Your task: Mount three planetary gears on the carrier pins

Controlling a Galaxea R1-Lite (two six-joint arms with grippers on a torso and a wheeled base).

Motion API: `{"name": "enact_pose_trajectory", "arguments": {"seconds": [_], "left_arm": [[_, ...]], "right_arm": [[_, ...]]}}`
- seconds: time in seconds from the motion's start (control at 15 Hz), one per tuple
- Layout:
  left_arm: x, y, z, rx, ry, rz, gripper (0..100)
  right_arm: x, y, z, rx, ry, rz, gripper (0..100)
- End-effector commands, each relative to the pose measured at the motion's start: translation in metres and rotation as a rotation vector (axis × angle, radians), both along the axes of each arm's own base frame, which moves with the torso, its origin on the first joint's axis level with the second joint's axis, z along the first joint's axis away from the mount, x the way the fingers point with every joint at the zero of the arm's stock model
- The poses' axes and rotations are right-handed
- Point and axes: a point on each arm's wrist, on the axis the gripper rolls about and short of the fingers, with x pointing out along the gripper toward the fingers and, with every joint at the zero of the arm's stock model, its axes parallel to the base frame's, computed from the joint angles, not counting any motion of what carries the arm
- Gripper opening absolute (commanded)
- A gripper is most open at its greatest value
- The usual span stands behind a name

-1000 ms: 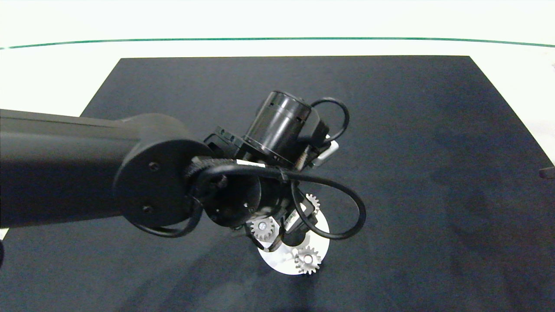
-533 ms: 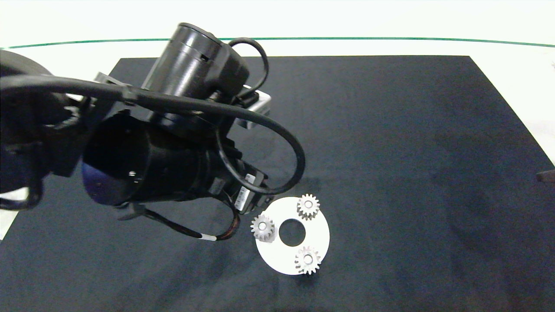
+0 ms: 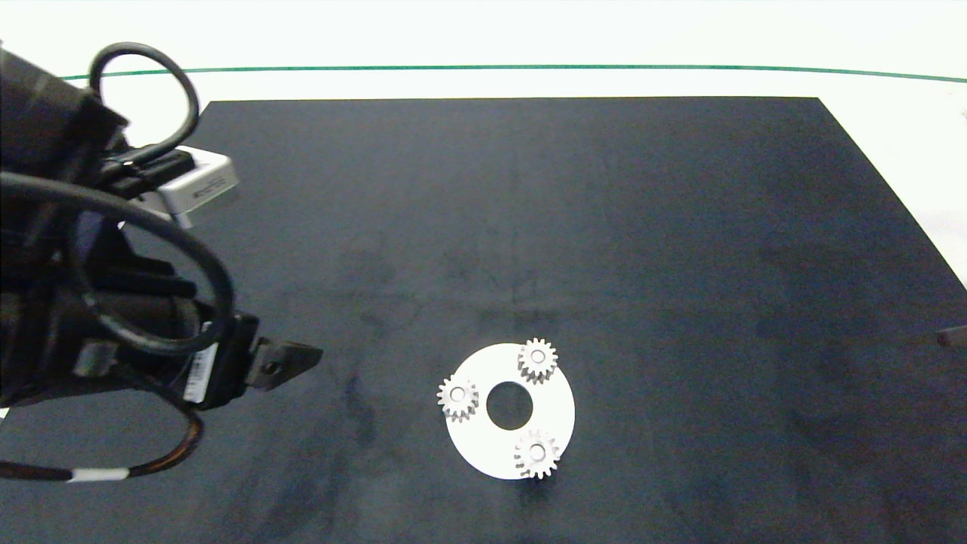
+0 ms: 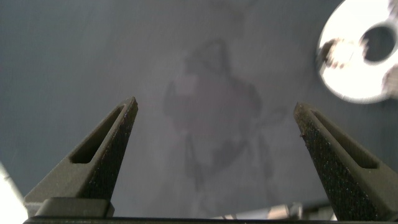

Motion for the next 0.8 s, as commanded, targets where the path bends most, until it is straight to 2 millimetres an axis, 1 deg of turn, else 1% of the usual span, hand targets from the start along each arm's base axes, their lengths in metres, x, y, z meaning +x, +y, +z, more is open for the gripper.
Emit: {"name": "enact_pose_trajectory", "arguments": {"seconds": [0.07, 0.27, 0.4, 0.47, 0.6, 0.8], "left_arm": [[-0.06, 0.047, 0.013, -0.091, -0.044, 0.065, 100], [-0.103, 0.079, 0.013, -0.154, -0.057, 0.122, 100], [-0.133, 0.099, 0.01, -0.182, -0.101, 0.185, 100], [-0.152, 0.11, 0.005, -0.188, -0.113, 0.207, 100], [-0.183, 0.126, -0.005, -0.208, -0.144, 0.227, 100], [-0.221, 0.14, -0.026, -0.255, -0.236, 0.276, 100]], "right_arm": [[-0.037, 0.016, 0.01, -0.014, -0.036, -0.021, 100], [-0.071, 0.028, 0.007, -0.019, -0.044, -0.081, 100], [-0.096, 0.041, -0.004, -0.03, -0.065, -0.122, 100], [-0.11, 0.049, -0.011, -0.036, -0.078, -0.144, 100], [-0.131, 0.063, -0.022, -0.047, -0.108, -0.179, 100], [-0.16, 0.084, -0.037, -0.033, -0.159, -0.233, 100]]}}
